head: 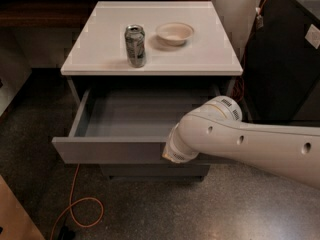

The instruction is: Close top drawer

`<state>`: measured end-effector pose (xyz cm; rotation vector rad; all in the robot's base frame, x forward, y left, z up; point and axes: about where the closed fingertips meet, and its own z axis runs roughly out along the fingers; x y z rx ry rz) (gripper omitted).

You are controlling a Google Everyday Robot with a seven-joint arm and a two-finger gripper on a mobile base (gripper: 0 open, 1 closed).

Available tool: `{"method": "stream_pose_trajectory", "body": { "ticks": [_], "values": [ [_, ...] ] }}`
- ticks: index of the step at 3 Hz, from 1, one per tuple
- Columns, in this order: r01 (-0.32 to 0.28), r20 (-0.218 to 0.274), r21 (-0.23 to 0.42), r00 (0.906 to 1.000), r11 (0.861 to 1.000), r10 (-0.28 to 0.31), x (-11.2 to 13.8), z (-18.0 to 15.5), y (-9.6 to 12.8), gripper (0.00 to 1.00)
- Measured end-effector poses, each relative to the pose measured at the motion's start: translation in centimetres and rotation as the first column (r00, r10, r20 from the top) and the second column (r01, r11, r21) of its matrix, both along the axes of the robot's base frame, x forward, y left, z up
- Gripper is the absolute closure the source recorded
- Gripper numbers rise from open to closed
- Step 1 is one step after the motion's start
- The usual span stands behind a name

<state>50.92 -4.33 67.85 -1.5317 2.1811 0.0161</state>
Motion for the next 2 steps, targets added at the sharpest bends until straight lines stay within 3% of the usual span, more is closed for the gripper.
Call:
{"method": "stream_pose_trajectory", "body": {
  "ticks": [2],
  "values": [
    [0.043, 0.09, 0.017, 0.995, 0.999, -0.044, 6.0, 0.3, -1.1, 1.0]
  ]
}}
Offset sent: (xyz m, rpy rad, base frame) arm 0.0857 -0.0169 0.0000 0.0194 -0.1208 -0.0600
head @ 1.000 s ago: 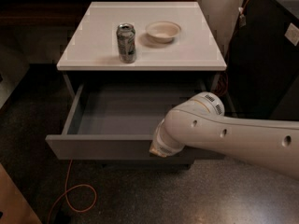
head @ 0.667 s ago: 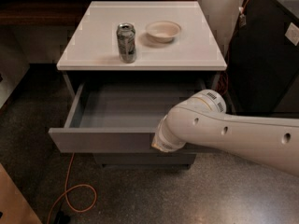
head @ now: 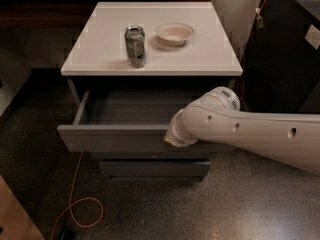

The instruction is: Close top drawer

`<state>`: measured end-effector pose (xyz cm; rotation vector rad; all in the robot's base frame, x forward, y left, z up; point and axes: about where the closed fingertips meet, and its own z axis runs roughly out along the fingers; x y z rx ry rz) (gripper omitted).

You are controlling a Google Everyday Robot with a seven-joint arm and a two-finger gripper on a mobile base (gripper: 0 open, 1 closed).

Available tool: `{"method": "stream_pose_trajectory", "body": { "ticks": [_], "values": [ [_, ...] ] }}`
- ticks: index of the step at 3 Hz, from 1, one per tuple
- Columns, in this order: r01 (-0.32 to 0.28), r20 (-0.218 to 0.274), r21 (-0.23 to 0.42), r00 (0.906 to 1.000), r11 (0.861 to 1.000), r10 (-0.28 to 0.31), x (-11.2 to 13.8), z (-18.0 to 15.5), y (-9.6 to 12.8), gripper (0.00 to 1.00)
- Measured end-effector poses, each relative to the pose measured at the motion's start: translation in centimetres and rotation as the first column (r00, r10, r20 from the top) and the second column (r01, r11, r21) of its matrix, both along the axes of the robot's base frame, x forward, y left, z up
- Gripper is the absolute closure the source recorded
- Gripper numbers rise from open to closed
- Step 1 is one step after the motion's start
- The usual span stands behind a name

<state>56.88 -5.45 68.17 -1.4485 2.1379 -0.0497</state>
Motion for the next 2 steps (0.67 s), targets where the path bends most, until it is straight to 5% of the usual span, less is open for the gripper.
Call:
{"method": "stream_pose_trajectory", "body": {
  "ticks": [2],
  "values": [
    [0.03, 0.031, -0.004, 0.9991, 1.0, -0.03, 4.1, 0.3, -0.8, 1.0]
  ]
}}
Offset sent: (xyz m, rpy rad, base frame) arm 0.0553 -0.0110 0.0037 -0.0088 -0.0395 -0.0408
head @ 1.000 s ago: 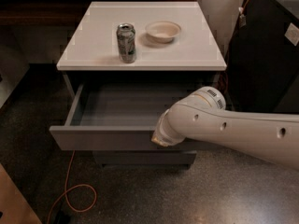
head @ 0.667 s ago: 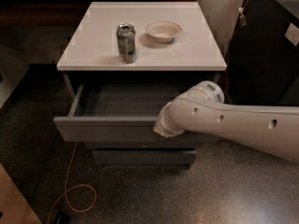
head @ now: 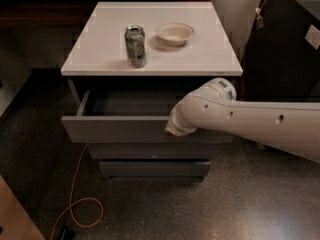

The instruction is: Close top drawer

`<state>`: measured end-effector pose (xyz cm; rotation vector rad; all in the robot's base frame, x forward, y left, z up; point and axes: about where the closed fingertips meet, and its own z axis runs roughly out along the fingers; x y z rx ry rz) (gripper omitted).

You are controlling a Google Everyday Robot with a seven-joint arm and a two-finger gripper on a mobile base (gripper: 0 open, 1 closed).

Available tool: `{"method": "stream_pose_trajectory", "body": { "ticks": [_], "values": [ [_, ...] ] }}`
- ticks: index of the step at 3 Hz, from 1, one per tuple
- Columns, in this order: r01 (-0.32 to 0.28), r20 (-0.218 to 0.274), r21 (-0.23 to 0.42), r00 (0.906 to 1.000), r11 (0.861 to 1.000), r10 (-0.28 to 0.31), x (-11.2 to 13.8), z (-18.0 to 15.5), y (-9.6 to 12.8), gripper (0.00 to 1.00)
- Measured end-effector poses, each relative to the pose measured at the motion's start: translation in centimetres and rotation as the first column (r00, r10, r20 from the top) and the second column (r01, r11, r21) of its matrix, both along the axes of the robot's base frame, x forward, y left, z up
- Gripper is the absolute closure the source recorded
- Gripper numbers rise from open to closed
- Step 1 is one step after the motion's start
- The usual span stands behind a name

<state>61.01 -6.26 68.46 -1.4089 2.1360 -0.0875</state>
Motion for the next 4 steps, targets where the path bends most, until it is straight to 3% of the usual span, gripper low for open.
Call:
{"method": "stream_pose_trajectory", "body": {
  "ticks": [2, 4],
  "values": [
    [0.042, 0.014, 0.016, 0.999, 0.999, -0.043, 3.4, 0.7, -1.8, 1.0],
    [0.035, 0.002, 0.018, 0.9994, 0.999, -0.035, 8.1, -0.4, -2.3, 1.0]
  ]
}}
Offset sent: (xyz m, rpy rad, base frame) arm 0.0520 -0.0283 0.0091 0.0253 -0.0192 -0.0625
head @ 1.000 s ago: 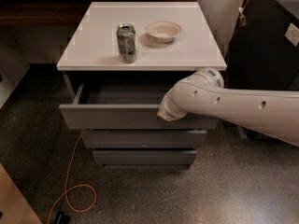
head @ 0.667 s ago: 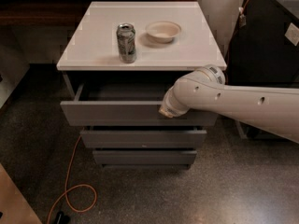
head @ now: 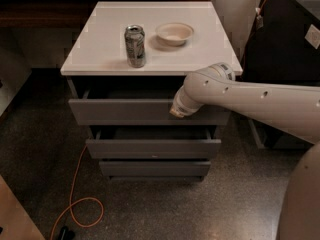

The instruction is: Close top drawer

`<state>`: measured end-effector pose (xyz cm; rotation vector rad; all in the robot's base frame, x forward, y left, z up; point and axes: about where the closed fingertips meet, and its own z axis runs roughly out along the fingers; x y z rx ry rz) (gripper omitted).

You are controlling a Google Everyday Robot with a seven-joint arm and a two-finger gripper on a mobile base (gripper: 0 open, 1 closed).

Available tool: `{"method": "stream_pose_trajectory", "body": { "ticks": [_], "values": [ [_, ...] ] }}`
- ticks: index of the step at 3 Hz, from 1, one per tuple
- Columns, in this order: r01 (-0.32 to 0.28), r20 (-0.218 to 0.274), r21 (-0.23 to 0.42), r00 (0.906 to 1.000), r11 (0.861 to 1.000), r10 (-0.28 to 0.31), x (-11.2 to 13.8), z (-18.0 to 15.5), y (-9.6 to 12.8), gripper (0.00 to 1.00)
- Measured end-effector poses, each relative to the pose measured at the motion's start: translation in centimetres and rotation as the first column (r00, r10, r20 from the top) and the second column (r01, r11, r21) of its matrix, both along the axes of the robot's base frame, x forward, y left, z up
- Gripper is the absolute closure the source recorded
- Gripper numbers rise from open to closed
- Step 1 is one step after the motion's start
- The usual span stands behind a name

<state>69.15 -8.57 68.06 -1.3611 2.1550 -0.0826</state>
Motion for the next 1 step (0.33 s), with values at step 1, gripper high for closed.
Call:
{"method": "stream_pose_trajectory", "body": {
  "ticks": [1],
  "values": [
    [0.0, 0.0, 0.0, 1.0, 1.0, 0.0, 0.0, 0.0, 0.0, 1.0]
  ]
}}
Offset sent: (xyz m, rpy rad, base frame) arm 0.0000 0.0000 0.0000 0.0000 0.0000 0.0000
